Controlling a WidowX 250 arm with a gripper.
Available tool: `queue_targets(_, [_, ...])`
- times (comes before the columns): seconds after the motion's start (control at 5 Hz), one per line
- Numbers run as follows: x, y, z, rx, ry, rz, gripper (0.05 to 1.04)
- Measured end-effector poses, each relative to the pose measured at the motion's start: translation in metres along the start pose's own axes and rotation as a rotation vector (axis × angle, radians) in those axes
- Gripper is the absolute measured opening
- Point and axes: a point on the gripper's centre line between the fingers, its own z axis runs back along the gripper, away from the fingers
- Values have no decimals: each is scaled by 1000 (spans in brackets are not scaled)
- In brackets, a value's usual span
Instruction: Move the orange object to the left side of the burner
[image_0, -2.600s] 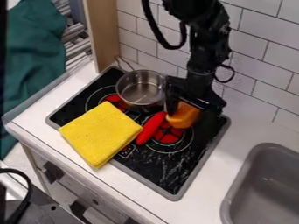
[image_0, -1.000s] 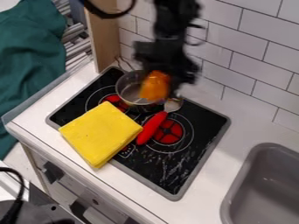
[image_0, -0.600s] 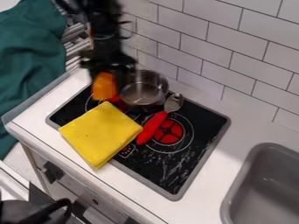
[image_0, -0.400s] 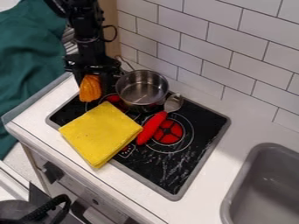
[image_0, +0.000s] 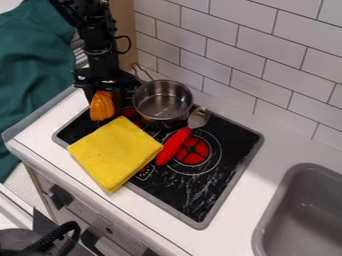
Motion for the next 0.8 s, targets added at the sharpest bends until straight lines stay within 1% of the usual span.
queue_targets(0.2, [0, -2, 0, 0, 3, -5, 947])
queue_targets(0.4, [0, -3, 0, -1, 3, -5, 1014])
queue_targets(0.6, [5, -8, 22, 11, -51, -19, 1010])
queue_targets(0.8, [5, -13, 42, 14, -92, -27, 1009])
